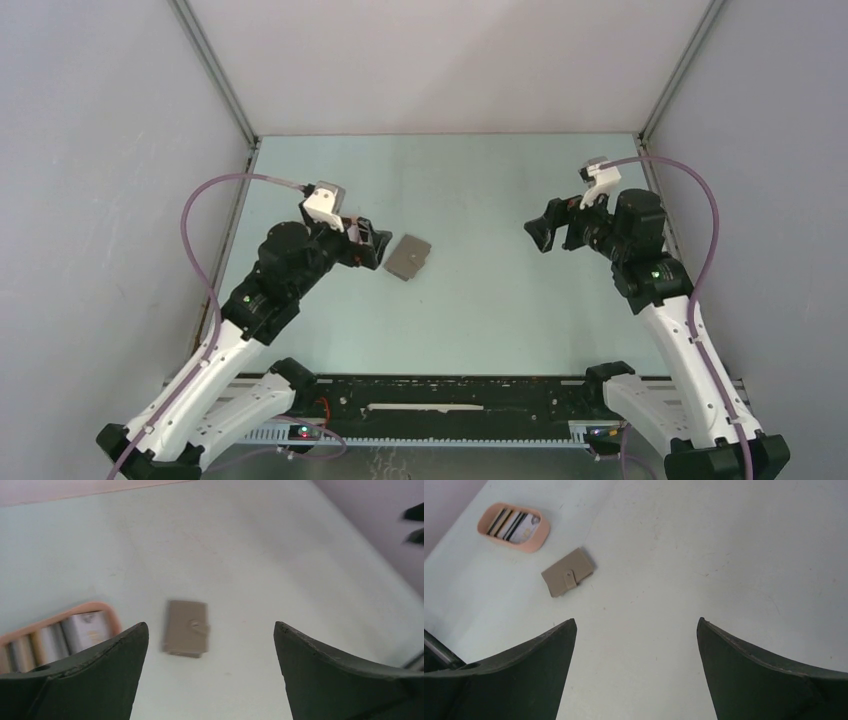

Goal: Put the credit cards into the card holder
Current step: Move the card holder to the center of the board.

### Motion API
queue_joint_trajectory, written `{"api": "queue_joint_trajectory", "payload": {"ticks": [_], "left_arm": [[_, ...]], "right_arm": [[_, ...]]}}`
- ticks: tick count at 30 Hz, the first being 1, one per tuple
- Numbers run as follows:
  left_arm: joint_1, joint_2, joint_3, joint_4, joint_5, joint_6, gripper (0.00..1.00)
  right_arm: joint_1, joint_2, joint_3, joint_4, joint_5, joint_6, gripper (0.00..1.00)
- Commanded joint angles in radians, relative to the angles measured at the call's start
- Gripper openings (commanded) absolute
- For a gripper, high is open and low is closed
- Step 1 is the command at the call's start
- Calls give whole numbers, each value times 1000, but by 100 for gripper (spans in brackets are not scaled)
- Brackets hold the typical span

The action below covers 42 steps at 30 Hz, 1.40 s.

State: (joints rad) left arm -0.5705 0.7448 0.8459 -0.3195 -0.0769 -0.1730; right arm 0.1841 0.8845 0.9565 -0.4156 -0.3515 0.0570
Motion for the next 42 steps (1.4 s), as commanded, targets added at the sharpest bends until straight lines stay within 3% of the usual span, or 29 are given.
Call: {"api": "queue_joint_trajectory", "payload": {"ticks": [1,3,5,8,10,17,21,23,27,30,42], "left_arm": [[18,26,-67,180,213,-286,100],[15,61,-209,464,388,-548,100],[8,124,-269,638,421,-652,100],[-18,185,-227,472,226,-515,100],[-45,204,-242,450,104,-455,100],[-51,286,-278,484,-49,-361,93],[-51,377,-247,512,-84,-343,84],[-51,442,-221,513,-92,-350,77],[-52,605,-129,474,-154,-430,51],[-60,698,-49,415,-196,-465,50],[-121,923,148,166,-427,-660,53]], "right_arm": [[24,-18,-50,79,-100,-155,100],[45,-15,-70,52,-273,-313,100],[72,-14,-68,-33,-412,-440,100],[80,-9,-68,-54,-505,-419,100],[89,14,-65,-71,-534,-430,100],[160,96,-25,-127,-451,-454,100],[168,152,-9,-138,-421,-428,100],[182,192,8,-155,-404,-417,100],[233,244,33,-170,-357,-398,98],[279,284,58,-189,-312,-397,96],[249,296,69,-207,-297,-392,93]]}}
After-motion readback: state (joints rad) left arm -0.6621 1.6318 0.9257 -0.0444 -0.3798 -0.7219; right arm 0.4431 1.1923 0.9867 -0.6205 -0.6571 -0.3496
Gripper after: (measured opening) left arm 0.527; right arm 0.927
